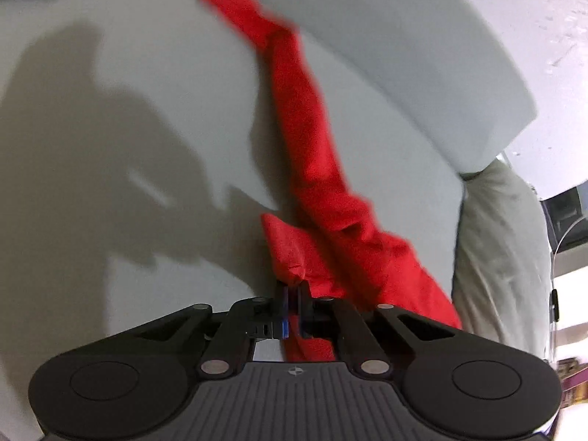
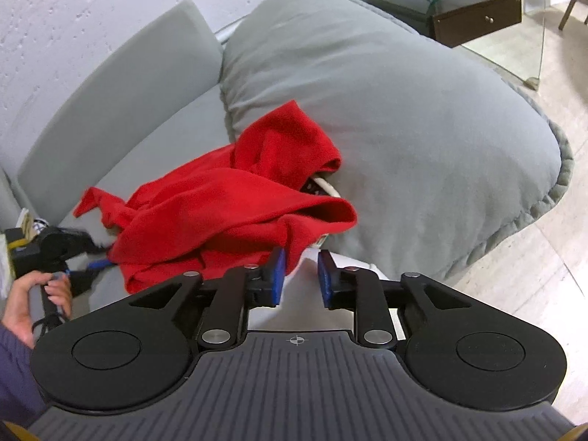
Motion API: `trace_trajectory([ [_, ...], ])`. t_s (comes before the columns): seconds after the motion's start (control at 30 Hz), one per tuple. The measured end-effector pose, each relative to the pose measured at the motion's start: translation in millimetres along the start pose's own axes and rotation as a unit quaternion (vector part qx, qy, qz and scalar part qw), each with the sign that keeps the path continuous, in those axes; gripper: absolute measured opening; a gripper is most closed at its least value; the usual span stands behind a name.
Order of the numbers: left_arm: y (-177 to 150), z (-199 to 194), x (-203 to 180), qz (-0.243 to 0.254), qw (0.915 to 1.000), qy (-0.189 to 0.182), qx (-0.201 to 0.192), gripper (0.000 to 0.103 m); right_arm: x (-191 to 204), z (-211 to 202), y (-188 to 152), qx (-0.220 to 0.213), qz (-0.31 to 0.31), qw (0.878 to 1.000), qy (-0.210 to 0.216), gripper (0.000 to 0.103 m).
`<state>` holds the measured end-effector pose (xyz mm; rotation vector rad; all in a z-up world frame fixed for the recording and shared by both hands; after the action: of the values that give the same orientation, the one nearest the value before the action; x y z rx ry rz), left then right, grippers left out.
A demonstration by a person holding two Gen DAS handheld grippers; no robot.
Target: Fold clothes
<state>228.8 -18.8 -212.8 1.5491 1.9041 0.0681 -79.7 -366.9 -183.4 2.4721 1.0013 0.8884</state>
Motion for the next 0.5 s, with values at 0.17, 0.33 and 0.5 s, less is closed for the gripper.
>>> trace_trajectory([
  [0.17,13.5,-49.5,-110.4,0.132,0.9747,-0.173,-0.049,0.001,-6.4,1.4,-0.5,-0.005,0.004,1.0,0.014,0.032],
  [0.33,-27.6,-84.0,-232.1,0.345,0.9122,-0.221,-0.007,0.046,-13.7,3.5,2.1,-0.003,0.016,1.0,0.013,0.043],
  [0.5,-23.4,-83.4,-150.5,0.304,0.9454,-0.116,-0.019,0.079,-21.8,3.6,0.7,-0.002,0.037,0.999,0.019,0.048],
])
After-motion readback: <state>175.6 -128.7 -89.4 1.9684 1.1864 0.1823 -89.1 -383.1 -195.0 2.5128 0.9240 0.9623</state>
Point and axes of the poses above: each gripper's, at about its wrist camera, not at the fingertips, and z roughly the way its jaws point, x to its left, y to its top, the point moved 5 cm from there along z, roughly the way its jaws point, and after that the axes turned 5 degrees about z, right-handed, at the moved point
